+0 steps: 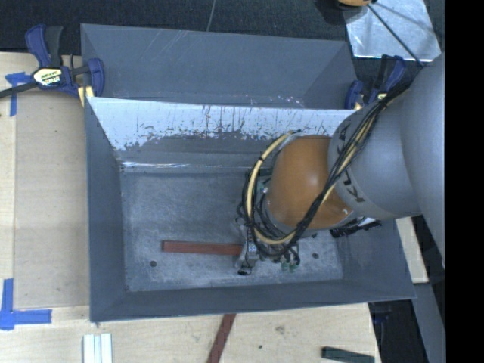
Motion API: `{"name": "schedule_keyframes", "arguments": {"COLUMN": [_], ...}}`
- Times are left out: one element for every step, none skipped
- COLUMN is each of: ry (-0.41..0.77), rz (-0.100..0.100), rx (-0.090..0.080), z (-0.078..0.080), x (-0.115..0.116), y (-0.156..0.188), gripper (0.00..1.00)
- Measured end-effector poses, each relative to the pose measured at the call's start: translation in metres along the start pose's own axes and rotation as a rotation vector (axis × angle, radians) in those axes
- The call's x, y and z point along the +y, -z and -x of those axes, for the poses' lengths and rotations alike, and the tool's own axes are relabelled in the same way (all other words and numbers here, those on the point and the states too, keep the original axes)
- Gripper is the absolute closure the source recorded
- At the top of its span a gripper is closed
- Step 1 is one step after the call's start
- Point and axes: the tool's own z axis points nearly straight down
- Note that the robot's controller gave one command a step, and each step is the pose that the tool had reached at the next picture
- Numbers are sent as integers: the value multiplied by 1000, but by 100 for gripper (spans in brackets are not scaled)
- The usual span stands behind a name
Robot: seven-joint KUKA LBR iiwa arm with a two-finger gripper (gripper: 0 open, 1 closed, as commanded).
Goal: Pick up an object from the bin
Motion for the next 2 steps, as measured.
{"name": "schedule_keyframes", "arguments": {"ry": [0, -1], "rz": [0, -4], "rx": [0, 16], "z": [0, 8], "x": [0, 2], "y": [0, 54], "gripper": [100, 100]}}
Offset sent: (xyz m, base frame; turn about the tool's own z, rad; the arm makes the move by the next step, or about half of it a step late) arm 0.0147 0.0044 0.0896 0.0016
